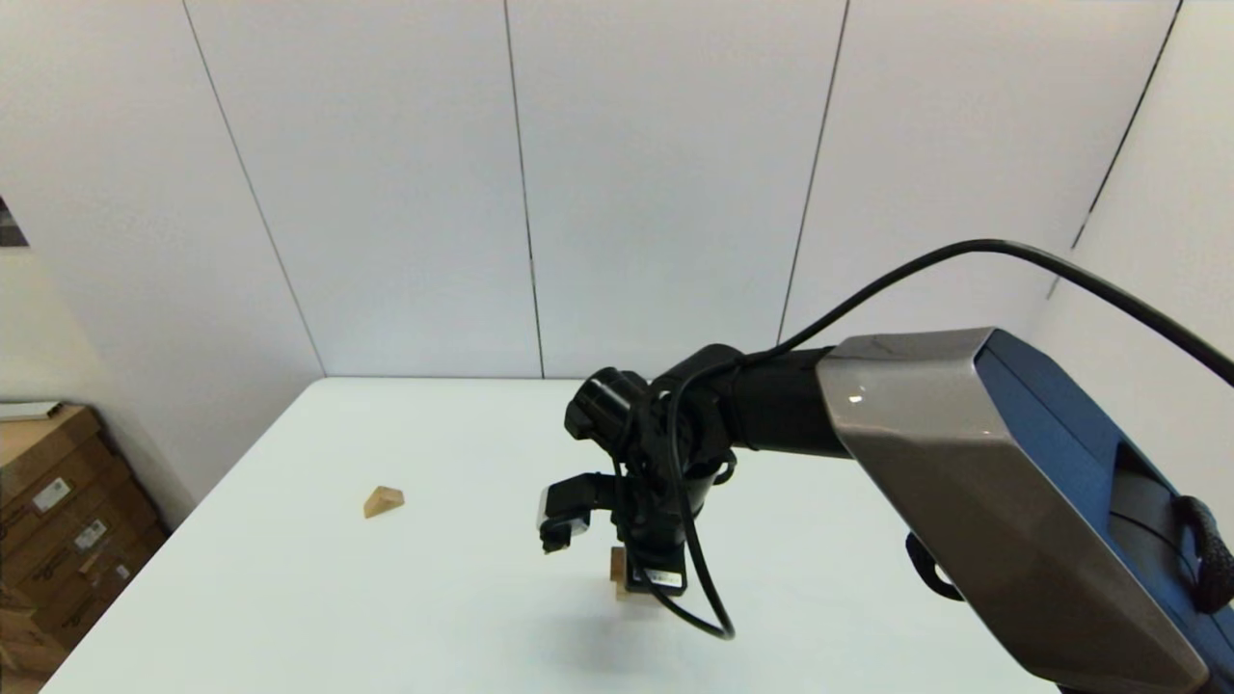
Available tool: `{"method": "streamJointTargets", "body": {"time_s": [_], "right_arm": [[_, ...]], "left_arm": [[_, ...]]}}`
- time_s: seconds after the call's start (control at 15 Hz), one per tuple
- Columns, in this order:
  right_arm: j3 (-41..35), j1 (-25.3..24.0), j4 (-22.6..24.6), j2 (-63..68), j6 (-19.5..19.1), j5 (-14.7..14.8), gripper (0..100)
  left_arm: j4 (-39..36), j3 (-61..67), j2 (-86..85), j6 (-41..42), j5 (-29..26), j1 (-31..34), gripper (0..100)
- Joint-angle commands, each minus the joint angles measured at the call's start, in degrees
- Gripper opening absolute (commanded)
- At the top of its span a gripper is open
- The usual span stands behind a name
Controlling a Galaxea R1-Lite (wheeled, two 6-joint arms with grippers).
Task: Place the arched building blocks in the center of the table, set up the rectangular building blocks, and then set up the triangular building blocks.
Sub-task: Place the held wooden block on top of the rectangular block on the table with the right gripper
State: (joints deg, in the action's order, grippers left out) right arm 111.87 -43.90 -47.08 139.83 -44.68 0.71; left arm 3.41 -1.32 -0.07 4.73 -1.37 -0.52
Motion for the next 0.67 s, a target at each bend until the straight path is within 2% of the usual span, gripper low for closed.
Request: {"method": "streamJointTargets", "body": {"time_s": [0.07, 0.67], "right_arm": [[0.01, 0.74, -0.03, 0.54, -0.50, 0.00, 0], [0.01, 1.18, -0.12, 1.33, -0.59, -0.09, 0]], "left_arm": [[0.01, 0.00, 0.07, 0.02, 0.05, 0.00, 100], [0.01, 0.00, 0.07, 0.02, 0.05, 0.00, 100]]}}
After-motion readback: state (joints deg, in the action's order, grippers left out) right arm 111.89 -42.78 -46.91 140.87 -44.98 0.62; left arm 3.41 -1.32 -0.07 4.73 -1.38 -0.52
